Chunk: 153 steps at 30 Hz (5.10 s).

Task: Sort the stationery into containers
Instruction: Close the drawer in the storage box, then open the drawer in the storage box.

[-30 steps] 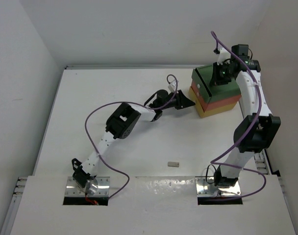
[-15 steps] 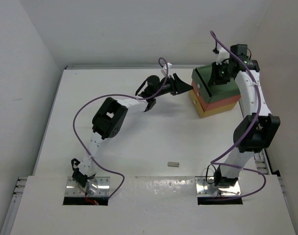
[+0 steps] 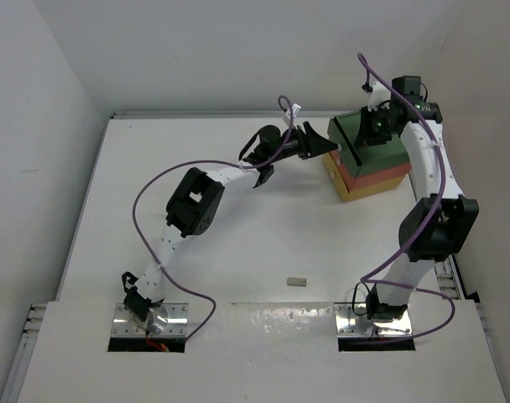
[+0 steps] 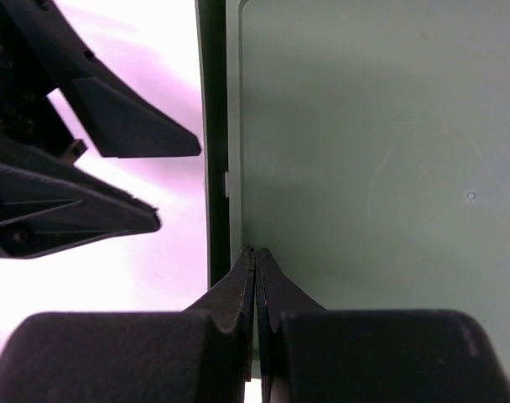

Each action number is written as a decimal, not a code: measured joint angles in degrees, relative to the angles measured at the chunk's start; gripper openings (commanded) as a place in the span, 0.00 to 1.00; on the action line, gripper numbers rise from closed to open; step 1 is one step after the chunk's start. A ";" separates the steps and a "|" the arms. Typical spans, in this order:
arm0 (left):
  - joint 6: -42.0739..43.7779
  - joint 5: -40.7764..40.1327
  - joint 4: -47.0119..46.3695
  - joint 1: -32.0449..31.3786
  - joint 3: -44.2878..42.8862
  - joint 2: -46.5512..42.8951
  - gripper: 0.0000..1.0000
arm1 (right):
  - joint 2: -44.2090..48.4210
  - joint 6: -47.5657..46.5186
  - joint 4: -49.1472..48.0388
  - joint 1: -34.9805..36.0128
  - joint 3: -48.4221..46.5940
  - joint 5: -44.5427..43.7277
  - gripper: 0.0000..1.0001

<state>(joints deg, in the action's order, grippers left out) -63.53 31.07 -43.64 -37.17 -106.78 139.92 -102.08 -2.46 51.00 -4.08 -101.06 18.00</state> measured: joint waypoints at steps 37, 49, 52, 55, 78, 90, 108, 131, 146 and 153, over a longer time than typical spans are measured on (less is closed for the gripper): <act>-1.05 -1.57 2.19 -2.64 -8.31 5.64 0.48 | 0.00 0.55 -0.20 0.55 0.15 0.02 0.00; -0.79 -2.32 2.21 -2.54 -8.31 5.64 0.42 | 0.00 0.55 -0.39 0.55 0.22 0.07 0.00; -0.79 -2.40 2.19 -2.51 -8.31 5.64 0.41 | 0.00 0.55 -0.39 0.55 0.22 0.09 0.00; -0.79 -2.47 2.27 -2.49 -8.31 5.64 0.33 | 0.00 0.57 -0.42 0.55 0.24 0.09 0.00; -1.36 -3.06 0.15 -1.73 -1.36 4.04 0.60 | 0.15 1.01 -2.97 0.55 1.51 0.72 0.00; -2.34 -3.04 -0.83 -1.70 -4.17 4.02 0.48 | 0.15 1.03 -2.97 0.55 1.53 0.72 0.00; 0.17 -3.63 3.23 -1.75 -8.68 4.09 0.53 | 0.15 1.20 -3.28 0.52 1.64 0.90 0.00; 3.28 -4.79 8.28 -2.14 -11.67 4.52 0.46 | 0.24 1.20 -3.56 0.52 1.92 0.94 0.00; 3.65 -4.79 9.11 -2.27 -11.67 4.52 0.45 | 0.57 1.20 -4.37 0.52 2.58 1.03 0.00; 4.42 -4.83 10.82 -2.51 -11.67 4.52 0.46 | 0.76 1.18 -4.59 0.52 2.84 1.07 0.00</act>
<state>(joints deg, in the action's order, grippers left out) -59.11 26.24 -32.82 -39.68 -118.45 144.44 -101.32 -1.28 46.41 -3.55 -98.21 19.07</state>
